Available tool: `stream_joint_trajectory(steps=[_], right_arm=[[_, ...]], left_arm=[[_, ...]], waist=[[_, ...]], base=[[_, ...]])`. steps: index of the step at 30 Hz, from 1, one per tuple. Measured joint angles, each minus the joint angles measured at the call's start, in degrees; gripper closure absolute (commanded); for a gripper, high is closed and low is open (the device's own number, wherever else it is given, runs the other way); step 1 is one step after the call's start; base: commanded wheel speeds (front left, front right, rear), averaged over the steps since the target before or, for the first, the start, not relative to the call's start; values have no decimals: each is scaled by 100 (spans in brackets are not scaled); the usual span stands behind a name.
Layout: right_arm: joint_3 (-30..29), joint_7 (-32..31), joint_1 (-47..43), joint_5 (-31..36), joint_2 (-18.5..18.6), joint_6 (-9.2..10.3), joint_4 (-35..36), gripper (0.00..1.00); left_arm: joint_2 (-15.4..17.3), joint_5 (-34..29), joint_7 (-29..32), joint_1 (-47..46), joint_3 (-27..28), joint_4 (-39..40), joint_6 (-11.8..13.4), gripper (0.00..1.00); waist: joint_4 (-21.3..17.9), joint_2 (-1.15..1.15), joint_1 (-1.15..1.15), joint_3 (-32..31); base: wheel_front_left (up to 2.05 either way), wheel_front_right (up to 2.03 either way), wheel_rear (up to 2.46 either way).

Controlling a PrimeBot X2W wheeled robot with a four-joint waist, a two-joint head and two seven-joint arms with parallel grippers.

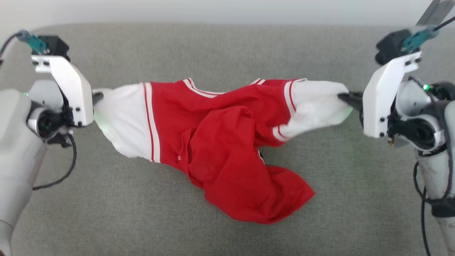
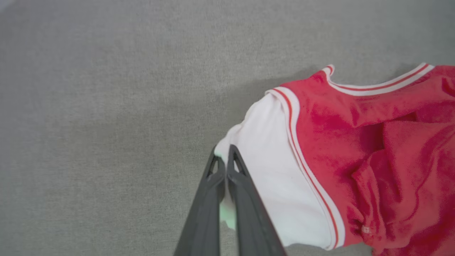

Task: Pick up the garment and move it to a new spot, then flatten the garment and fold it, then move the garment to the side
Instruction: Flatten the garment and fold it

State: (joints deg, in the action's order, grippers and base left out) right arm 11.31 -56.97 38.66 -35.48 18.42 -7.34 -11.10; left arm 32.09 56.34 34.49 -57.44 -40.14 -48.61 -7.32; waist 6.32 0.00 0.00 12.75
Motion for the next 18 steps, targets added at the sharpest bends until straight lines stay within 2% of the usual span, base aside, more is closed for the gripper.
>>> stream_joint_trajectory(steps=[4,10,18], right_arm=[[-48,399,226,-22,58,-15,103,100],[9,1314,714,27,-1,-15,91,100],[322,2555,1557,31,78,-15,-359,100]], left_arm=[[83,-44,-29,-213,30,355,5,100],[179,-43,-132,-620,212,945,190,100],[282,-238,-287,-1088,314,1469,375,100]], waist=[[-23,0,0,-378],[-64,0,0,-884],[-132,0,0,-1340]], base=[[0,0,0],[0,0,0],[0,0,0]])
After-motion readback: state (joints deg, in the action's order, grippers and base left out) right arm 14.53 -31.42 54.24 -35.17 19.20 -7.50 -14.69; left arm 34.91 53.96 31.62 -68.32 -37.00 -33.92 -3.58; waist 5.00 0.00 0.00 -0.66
